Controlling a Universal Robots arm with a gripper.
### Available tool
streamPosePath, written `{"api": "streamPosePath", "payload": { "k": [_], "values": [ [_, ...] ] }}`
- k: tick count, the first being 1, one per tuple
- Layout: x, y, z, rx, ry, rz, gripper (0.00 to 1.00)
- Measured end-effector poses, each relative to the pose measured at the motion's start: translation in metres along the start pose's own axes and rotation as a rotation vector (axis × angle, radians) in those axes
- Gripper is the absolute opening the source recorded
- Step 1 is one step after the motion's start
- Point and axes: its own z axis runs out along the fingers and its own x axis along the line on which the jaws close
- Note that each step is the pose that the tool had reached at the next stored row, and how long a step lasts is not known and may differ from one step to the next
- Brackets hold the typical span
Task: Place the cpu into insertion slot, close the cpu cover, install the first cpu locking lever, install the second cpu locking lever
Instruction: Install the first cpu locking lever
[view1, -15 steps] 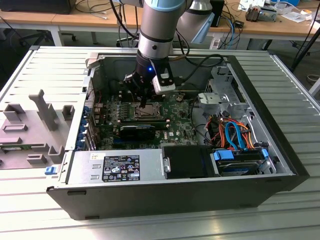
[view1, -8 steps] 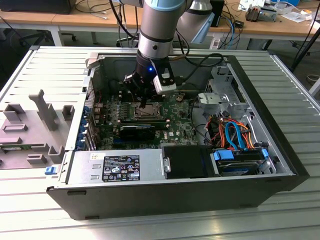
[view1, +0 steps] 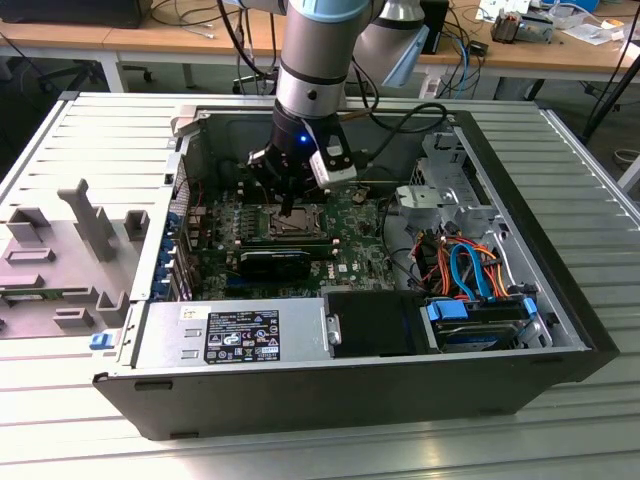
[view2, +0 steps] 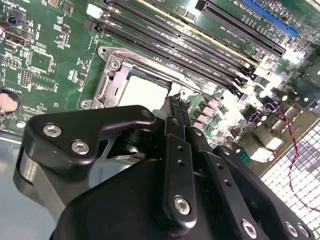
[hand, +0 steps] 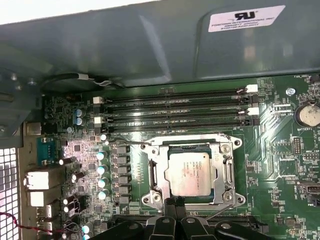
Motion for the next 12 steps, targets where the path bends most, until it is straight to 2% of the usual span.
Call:
{"api": "streamPosePath", "payload": {
  "k": [6,7,9,12],
  "values": [
    [0.0,0.0001,0.0001,0.0006,-0.0006,-0.058,0.11],
    [0.0,0.0001,0.0001,-0.0009,-0.0006,-0.065,0.11],
    [0.0,0.0001,0.0,-0.0114,-0.0007,-0.089,0.11],
    [0.0,0.0001,0.0,-0.0133,-0.0007,-0.117,0.11]
  ]
}}
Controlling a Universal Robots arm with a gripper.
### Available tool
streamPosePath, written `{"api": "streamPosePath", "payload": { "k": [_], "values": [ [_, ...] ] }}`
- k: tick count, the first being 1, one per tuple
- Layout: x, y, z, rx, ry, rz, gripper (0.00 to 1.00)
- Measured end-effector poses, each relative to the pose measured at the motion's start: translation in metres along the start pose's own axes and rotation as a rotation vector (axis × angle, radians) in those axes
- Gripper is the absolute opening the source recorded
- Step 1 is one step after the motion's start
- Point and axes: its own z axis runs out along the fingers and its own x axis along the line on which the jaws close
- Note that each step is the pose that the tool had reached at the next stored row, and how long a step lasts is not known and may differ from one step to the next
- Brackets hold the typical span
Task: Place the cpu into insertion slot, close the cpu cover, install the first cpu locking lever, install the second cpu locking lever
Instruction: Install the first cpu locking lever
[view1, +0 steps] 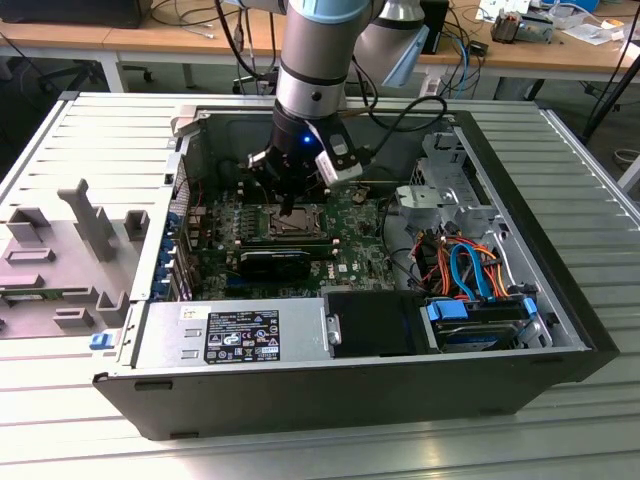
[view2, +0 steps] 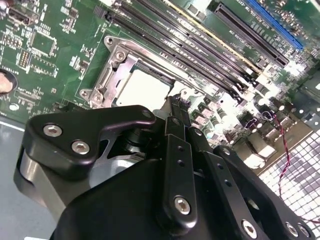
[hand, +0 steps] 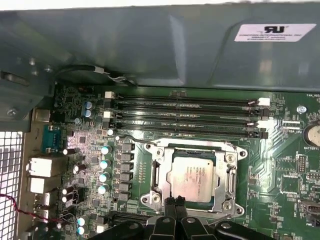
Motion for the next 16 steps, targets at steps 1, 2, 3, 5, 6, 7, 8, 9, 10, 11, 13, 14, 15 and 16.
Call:
{"api": "streamPosePath", "payload": {
  "k": [1,2,3,5,6,7,8,9,10,11,13,14,15,16],
  "values": [
    [0.0,0.0,0.0,0.0001,0.0001,-0.007,0.11],
    [0.0,0.0,0.0,-0.001,-0.0001,-0.012,0.11],
    [0.0,0.0,0.0,-0.0023,-0.0001,-0.014,0.11],
    [0.0,0.0,0.0,-0.0029,-0.0002,-0.015,0.11],
    [0.0,0.0,0.0,-0.0029,-0.0001,-0.015,0.11],
    [0.0,0.0,0.0,-0.003,-0.0002,-0.015,0.11],
    [-0.0001,0.0,0.0,-0.003,-0.0005,-0.015,0.11],
    [-0.0001,-0.0001,0.0001,-0.0019,-0.0115,-0.015,0.11],
    [-0.0001,0.0,0.0004,-0.0001,-0.0332,-0.015,0.11],
    [-0.0001,0.0,0.0005,0.0009,-0.0448,-0.015,0.11],
    [-0.0001,0.0,0.0008,0.0032,-0.0714,-0.015,0.11],
    [-0.0001,0.0,0.0008,0.0041,-0.0823,-0.015,0.11],
    [-0.0002,0.0,0.001,0.0052,-0.0959,-0.016,0.11],
    [-0.0002,0.0,0.0011,0.0063,-0.1086,-0.016,0.11]
  ]
}}
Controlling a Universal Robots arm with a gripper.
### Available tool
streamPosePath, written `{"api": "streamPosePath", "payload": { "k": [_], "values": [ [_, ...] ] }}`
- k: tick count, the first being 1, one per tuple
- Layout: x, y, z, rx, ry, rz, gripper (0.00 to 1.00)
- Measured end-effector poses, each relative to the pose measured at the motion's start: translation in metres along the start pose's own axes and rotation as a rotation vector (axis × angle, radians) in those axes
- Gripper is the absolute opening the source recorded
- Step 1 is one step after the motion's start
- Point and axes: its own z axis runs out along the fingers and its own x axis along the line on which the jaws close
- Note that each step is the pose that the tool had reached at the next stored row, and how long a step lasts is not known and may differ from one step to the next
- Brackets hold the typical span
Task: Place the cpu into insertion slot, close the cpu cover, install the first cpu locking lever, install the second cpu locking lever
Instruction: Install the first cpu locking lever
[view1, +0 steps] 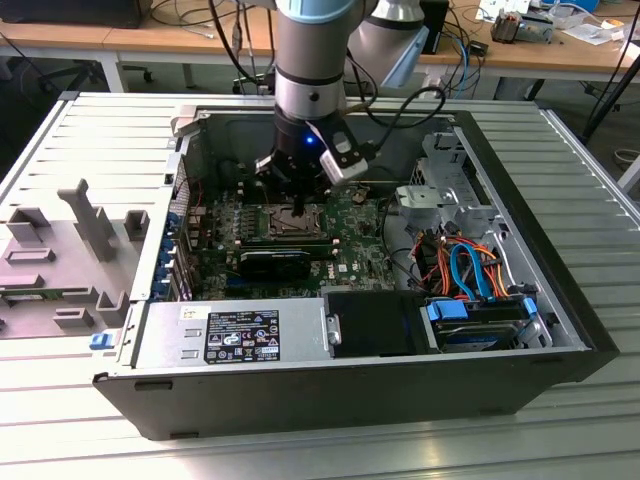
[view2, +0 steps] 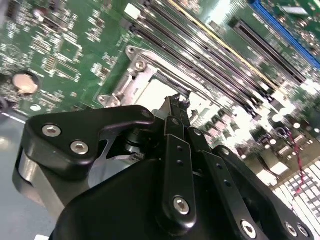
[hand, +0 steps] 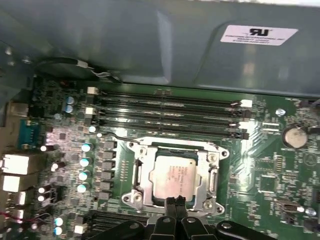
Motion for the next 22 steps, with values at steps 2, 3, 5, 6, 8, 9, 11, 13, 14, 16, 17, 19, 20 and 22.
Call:
{"api": "streamPosePath", "payload": {
  "k": [2,3,5,6,8,9,11,13,14,16,17,19,20,22],
  "values": [
    [0.0,0.0001,0.0004,0.0021,-0.0251,0.0,0.11],
    [-0.0001,0.0001,0.0004,0.0021,-0.0256,0.0,0.11],
    [0.0,0.0,0.0002,0.0024,-0.0255,0.0,0.11],
    [0.0,0.0,0.0002,0.0025,-0.0255,0.0,0.11],
    [0.0,0.0,0.0002,0.0024,-0.0256,0.0,0.11],
    [0.0005,0.0001,0.0002,0.0025,-0.0256,0.0,0.11],
    [0.0071,0.0007,0.0003,0.0027,-0.026,0.0,0.11],
    [0.0128,0.0015,0.0005,0.0026,-0.0266,0.0,0.11],
    [0.0165,0.0031,0.0007,0.0025,-0.0268,0.0,0.11],
    [0.0212,0.0083,0.0008,0.0027,-0.0268,0.0,0.11],
    [0.023,0.0103,0.0008,0.0026,-0.0269,0.0,0.11],
    [0.0292,0.0162,0.0011,0.0022,-0.0274,0.0,0.11],
    [0.0313,0.0175,0.0012,0.0021,-0.0277,0.0,0.11],
    [0.0367,0.0192,0.0013,0.0019,-0.0289,0.0,0.11]
  ]
}}
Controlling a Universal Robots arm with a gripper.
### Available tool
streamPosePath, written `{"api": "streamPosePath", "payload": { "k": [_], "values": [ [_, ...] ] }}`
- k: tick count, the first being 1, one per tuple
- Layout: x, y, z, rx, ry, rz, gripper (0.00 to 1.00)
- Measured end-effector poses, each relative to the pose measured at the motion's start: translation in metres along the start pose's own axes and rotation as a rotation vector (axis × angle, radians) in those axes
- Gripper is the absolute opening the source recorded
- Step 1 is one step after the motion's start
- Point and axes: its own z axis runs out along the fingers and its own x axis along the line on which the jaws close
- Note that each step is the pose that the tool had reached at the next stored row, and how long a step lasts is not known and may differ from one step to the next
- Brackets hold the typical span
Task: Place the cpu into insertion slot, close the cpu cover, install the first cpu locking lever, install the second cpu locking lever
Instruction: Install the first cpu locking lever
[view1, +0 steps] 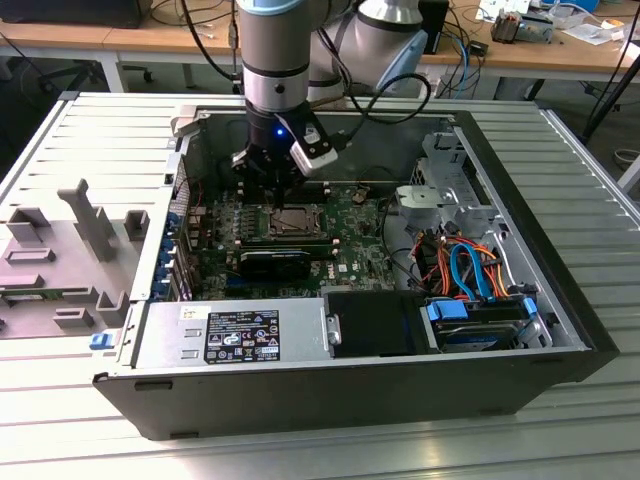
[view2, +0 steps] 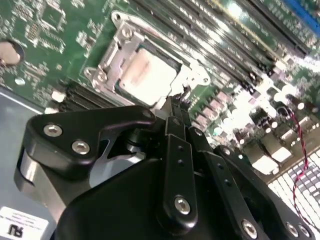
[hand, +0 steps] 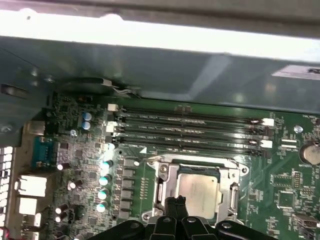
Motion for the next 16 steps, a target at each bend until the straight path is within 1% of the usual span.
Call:
{"api": "streamPosePath", "payload": {
  "k": [5,7,11,15,16],
  "values": [
    [0.0099,0.001,-0.0012,-0.0016,-0.0031,0.0,0.11],
    [0.012,0.0016,-0.0013,-0.0016,-0.0036,0.0,0.11],
    [0.0145,0.002,-0.0027,-0.0017,-0.0042,0.0,0.11],
    [0.0147,0.0021,-0.0075,-0.0036,-0.0043,0.0,0.11],
    [0.0148,0.0021,-0.01,-0.0051,-0.0045,0.0,0.11]
  ]
}}
